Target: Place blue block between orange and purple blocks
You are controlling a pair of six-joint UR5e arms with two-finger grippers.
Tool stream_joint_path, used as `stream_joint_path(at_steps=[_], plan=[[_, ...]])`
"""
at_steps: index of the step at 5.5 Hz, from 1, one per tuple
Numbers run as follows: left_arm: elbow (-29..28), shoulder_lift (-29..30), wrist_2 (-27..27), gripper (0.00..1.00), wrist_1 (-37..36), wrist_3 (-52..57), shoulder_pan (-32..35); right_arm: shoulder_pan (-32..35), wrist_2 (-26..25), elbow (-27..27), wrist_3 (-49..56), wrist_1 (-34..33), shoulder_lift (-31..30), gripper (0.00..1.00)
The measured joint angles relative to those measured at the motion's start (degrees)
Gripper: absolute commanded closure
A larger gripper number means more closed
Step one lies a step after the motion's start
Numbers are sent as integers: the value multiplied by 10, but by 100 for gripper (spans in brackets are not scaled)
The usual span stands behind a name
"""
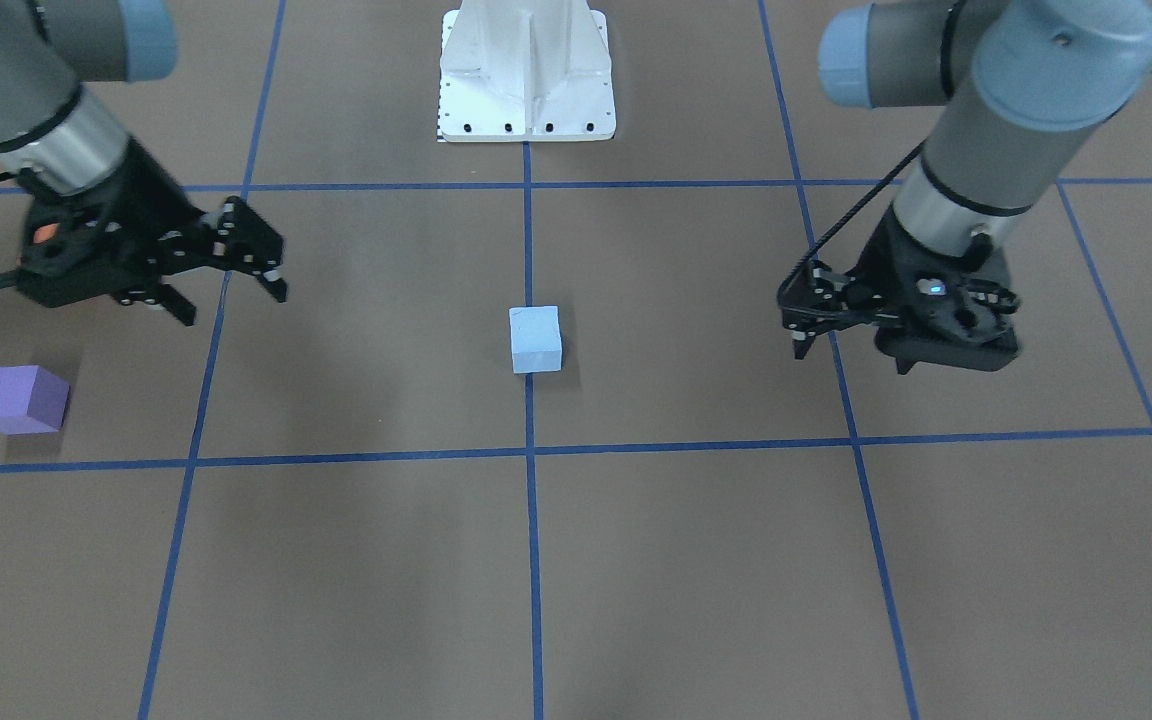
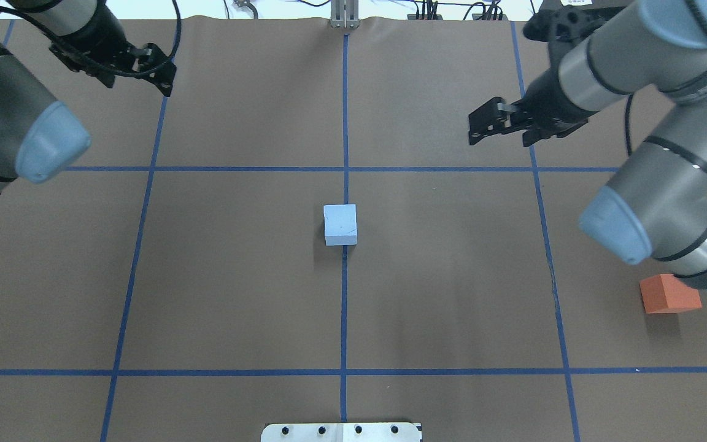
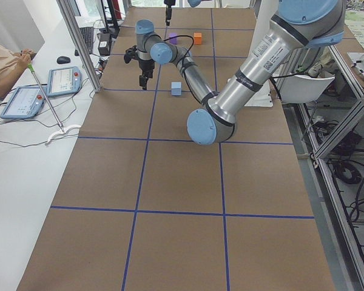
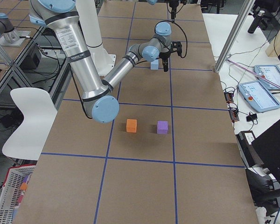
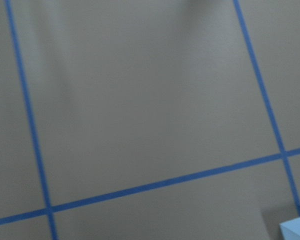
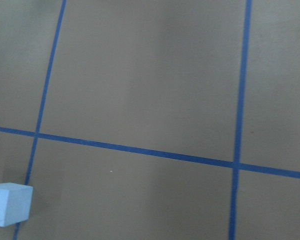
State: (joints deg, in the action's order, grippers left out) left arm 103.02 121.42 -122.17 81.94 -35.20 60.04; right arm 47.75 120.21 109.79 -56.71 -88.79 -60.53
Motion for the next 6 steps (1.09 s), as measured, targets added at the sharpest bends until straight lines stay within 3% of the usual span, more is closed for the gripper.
stream_joint_path(at_steps=[2,3,4,6], plan=[[2,-102,1,0,3,136,65,-96,-98,-84,-58,-67,126,0],[-12,-152,-1,0,6,289,120,-129,-127,-142,-81,-71,178,0],[-46,-198,-19,0,5,447,197,-155,-150,-183,-94,-71,207,0],[-153,-232,-76,0,1,673,337,-187,-183,-236,-98,-43,215,0]])
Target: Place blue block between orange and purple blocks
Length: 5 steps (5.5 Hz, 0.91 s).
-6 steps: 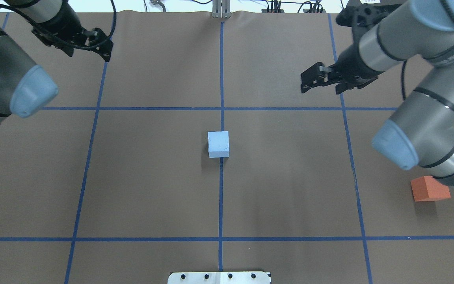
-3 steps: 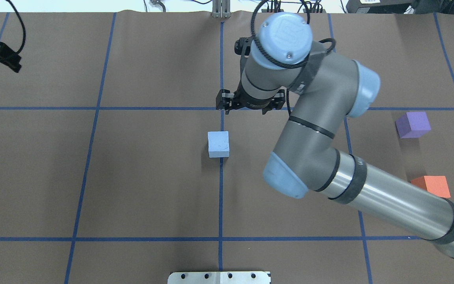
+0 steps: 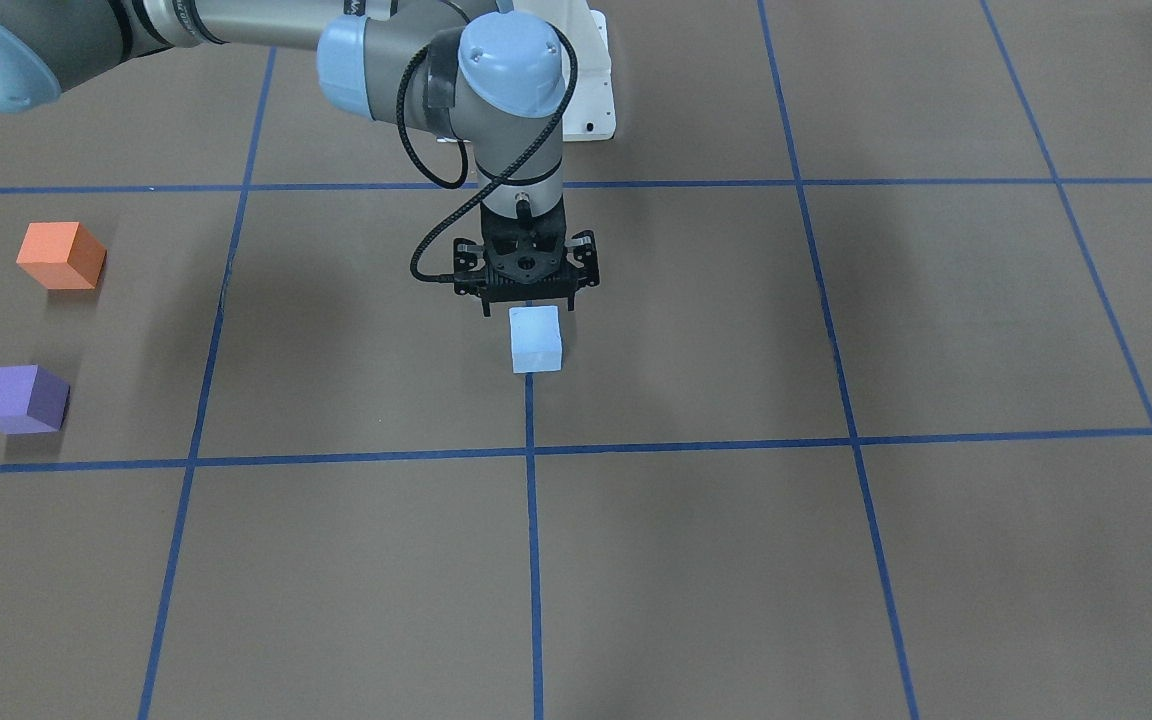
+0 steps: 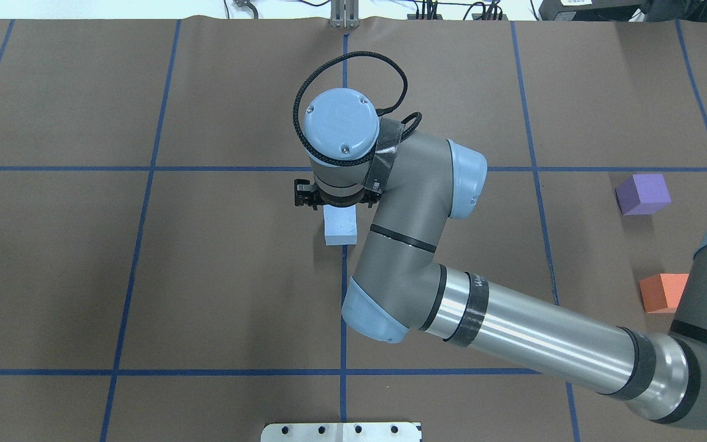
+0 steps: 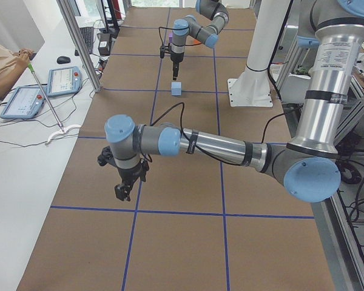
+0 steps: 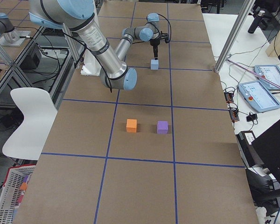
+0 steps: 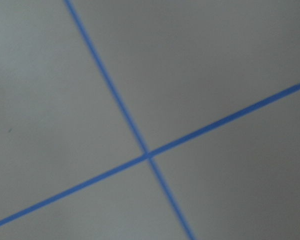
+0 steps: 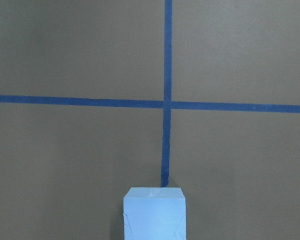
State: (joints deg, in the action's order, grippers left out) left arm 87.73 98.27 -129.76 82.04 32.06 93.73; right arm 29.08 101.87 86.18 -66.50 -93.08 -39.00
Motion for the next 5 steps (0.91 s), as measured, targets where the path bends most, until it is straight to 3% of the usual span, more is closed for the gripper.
stream_joint_path(at_steps=[3,4,5], plan=[[-27,-16,-30,0,2,74,38,-23,-22,-53,1,75,-14,0],[-27,-20,-39,0,4,75,38,-29,-29,-62,1,79,-15,10],[-27,-23,-45,0,6,76,38,-31,-36,-70,1,80,-14,47]])
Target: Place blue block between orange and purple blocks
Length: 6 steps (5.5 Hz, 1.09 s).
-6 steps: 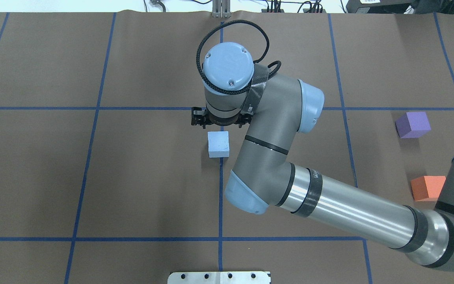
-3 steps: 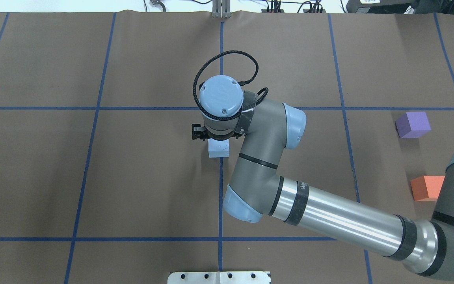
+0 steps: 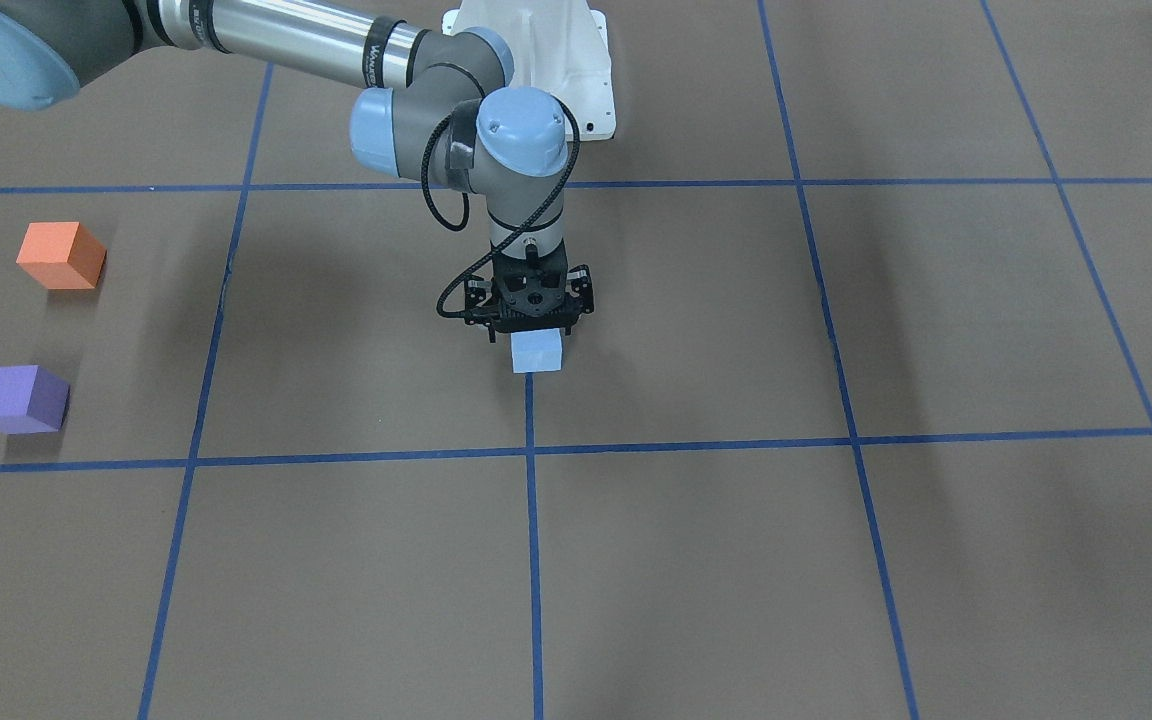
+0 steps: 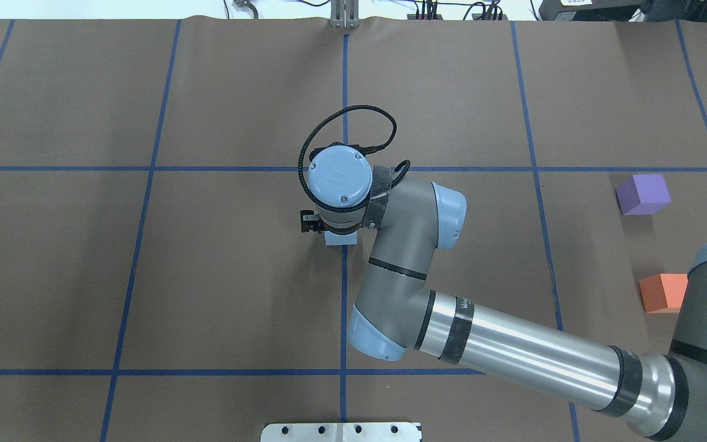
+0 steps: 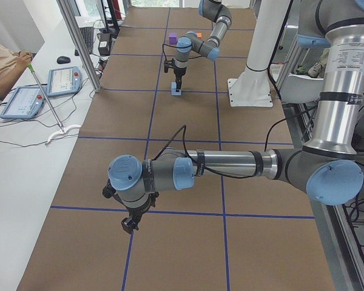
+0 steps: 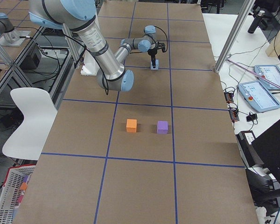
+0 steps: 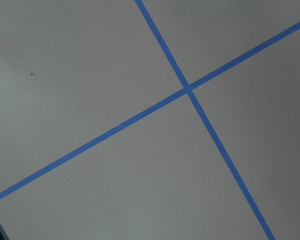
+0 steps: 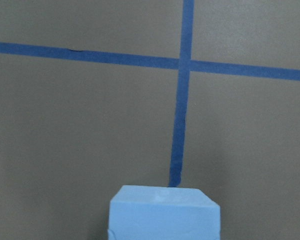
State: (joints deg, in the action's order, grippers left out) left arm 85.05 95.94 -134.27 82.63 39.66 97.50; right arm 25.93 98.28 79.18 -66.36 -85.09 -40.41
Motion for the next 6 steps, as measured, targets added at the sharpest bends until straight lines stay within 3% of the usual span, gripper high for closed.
stream_joint_path(at_steps=[1,2,4,6], plan=[[0,-1,-2,0,1,1,0,-1,-7,-5,2,1,1,90],[-1,-2,-3,0,1,1,0,0,-10,-6,4,2,3,100],[-1,-13,-3,0,7,0,0,23,1,6,11,0,4,100],[14,-26,-5,0,22,-85,-1,110,85,105,68,-21,-62,100]])
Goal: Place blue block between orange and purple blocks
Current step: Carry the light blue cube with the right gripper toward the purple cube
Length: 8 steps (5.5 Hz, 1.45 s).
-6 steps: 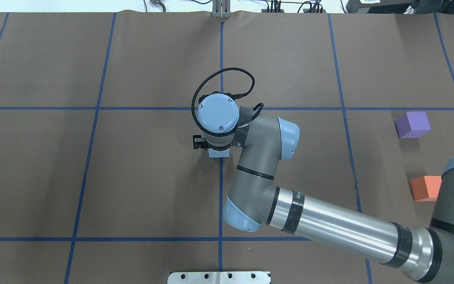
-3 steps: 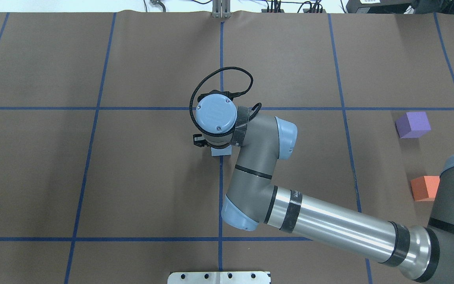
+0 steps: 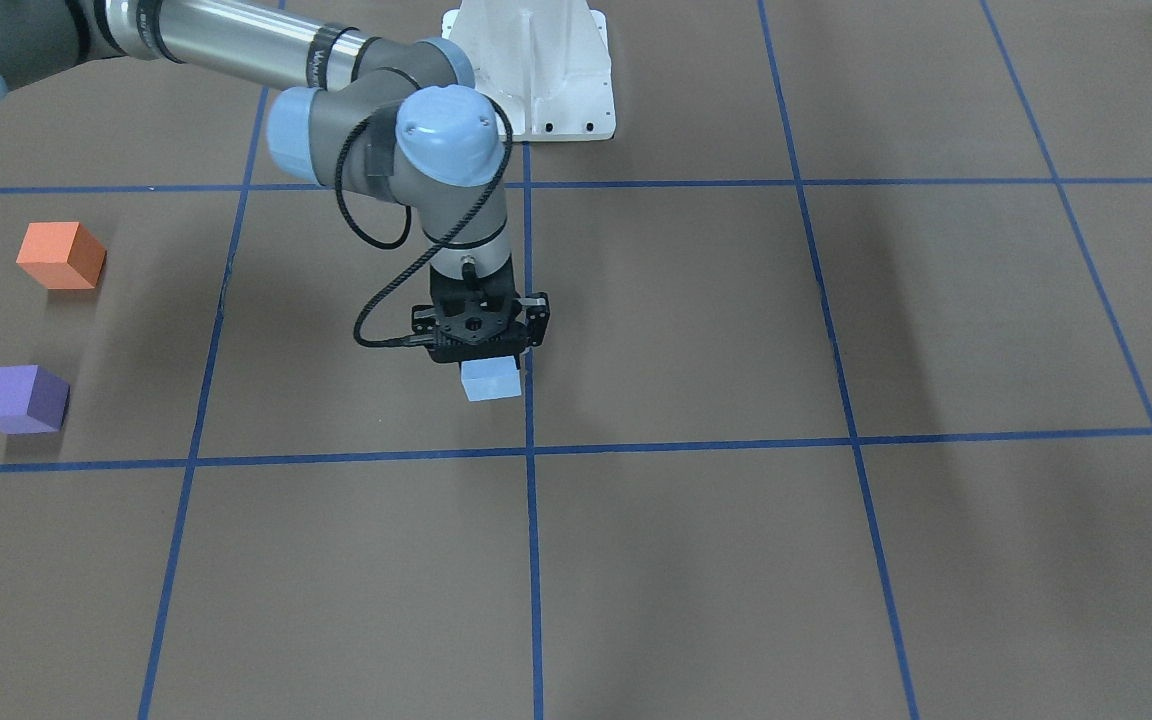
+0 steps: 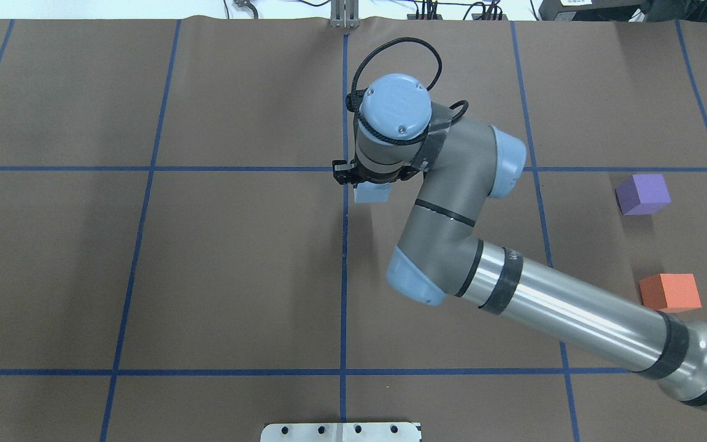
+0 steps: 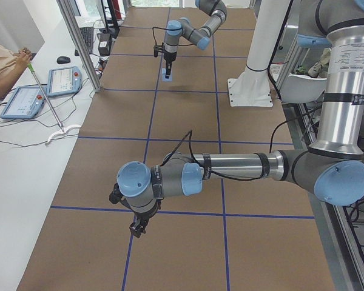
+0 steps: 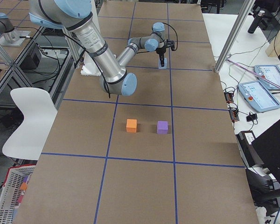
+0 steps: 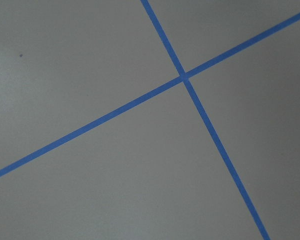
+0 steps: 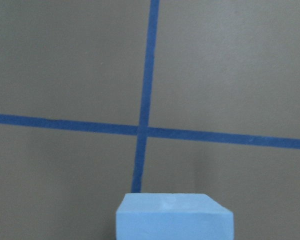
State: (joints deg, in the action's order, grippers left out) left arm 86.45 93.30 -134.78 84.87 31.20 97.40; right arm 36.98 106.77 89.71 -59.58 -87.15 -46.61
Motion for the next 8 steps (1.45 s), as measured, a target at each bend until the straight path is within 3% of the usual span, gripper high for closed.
stream_joint_path(at_steps=[2,5,6,8], plan=[[11,-3,2,0,81,-178,-15,97,82,133,120,-76,-96,100],[12,-9,4,0,153,-244,-54,202,138,201,288,-72,-283,89],[12,-12,3,0,161,-242,-56,221,142,206,309,-14,-365,75],[11,-23,2,0,189,-242,-59,226,141,183,240,157,-491,64]])
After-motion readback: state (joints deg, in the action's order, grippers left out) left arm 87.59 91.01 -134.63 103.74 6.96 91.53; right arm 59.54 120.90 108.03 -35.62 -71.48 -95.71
